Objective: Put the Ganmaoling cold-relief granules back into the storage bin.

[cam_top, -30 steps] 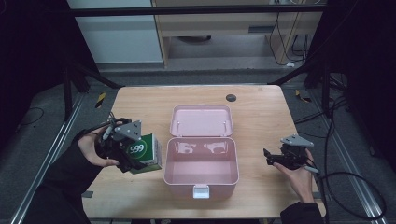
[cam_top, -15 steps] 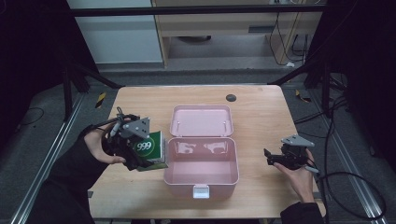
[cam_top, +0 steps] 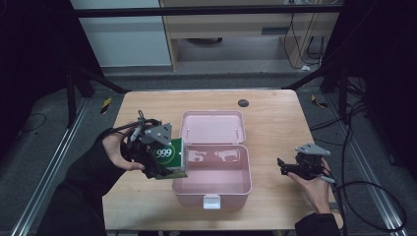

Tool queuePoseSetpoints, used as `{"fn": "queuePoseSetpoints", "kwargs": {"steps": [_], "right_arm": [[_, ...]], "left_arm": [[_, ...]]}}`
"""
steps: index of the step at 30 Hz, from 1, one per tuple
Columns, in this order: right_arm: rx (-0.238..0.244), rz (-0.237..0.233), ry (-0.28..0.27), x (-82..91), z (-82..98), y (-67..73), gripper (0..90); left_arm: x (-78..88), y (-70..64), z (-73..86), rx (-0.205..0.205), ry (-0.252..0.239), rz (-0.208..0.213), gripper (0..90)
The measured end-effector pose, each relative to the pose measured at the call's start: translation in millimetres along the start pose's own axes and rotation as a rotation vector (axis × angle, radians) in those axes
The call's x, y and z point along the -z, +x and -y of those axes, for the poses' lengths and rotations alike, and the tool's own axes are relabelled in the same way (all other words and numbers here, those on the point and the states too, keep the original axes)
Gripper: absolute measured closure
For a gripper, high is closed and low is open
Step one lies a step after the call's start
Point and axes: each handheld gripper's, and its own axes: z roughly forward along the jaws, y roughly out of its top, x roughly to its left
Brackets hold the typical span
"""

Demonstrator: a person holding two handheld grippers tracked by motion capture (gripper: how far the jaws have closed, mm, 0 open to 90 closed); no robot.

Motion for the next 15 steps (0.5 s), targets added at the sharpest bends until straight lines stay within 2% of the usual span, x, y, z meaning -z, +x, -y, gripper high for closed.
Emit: {"fn": "queuePoseSetpoints", "kwargs": {"steps": [2,5,15], "right_arm": [[-0.005,-0.002,0.0,-0.2,0.6,-0.3,6.0],[0.001,-0.001,0.0,0.1,0.5,0.1,6.0],[0.006,0.007,0.004,-0.3,1.0,-0.5,5.9]], "left_arm": [[-5.0,-1.3,-6.8,-0.022,0.024,-0.001,14.7],[-8.7,-0.3,-10.0,-0.02,0.018,0.014,14.7],[-18.0,6.7,-15.5,-0.022,0.031,0.019,14.7]]}}
